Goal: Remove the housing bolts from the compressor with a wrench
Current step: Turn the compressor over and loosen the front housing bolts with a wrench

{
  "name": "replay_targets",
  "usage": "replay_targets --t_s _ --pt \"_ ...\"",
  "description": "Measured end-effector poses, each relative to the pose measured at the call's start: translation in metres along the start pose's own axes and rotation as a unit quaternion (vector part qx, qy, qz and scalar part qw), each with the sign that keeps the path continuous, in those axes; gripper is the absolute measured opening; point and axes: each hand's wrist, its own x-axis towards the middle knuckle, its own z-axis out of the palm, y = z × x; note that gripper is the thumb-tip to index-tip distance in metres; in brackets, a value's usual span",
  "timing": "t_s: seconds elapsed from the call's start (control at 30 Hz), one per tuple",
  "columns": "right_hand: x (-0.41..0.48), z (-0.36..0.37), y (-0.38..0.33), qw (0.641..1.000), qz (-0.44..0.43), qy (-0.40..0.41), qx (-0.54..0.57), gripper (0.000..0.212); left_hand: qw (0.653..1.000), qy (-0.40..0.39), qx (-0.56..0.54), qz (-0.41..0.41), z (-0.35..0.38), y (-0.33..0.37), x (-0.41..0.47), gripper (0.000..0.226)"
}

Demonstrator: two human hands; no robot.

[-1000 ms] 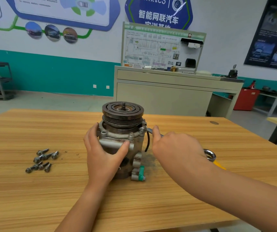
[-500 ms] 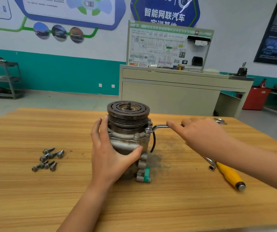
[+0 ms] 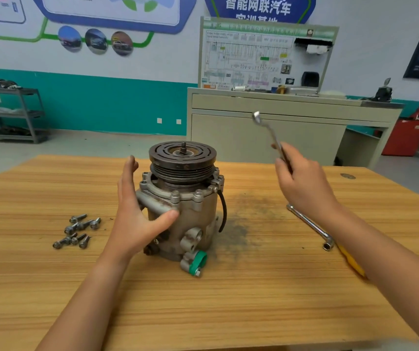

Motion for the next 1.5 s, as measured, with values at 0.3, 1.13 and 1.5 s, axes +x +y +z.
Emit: replay_targets --t_s 0.3,1.13,1.5 --pt "-0.012 -0.013 -0.018 0.95 -0.052 -0.21 -0.223 0.04 0.999 0.007 -0.05 -0.021 0.002 -0.004 -0.005 0.105" --pt "-0.009 -0.031 -0.037 0.84 -0.197 -0.283 -0.42 0.051 0.997 -0.042 -0.04 -0.043 0.004 -0.009 0.009 0.101" --pt "0.044 -0.006 0.032 0.856 -0.368 -0.135 -0.338 0.04 0.988 -0.093 -0.098 -0.07 0.001 -0.009 0.017 0.105"
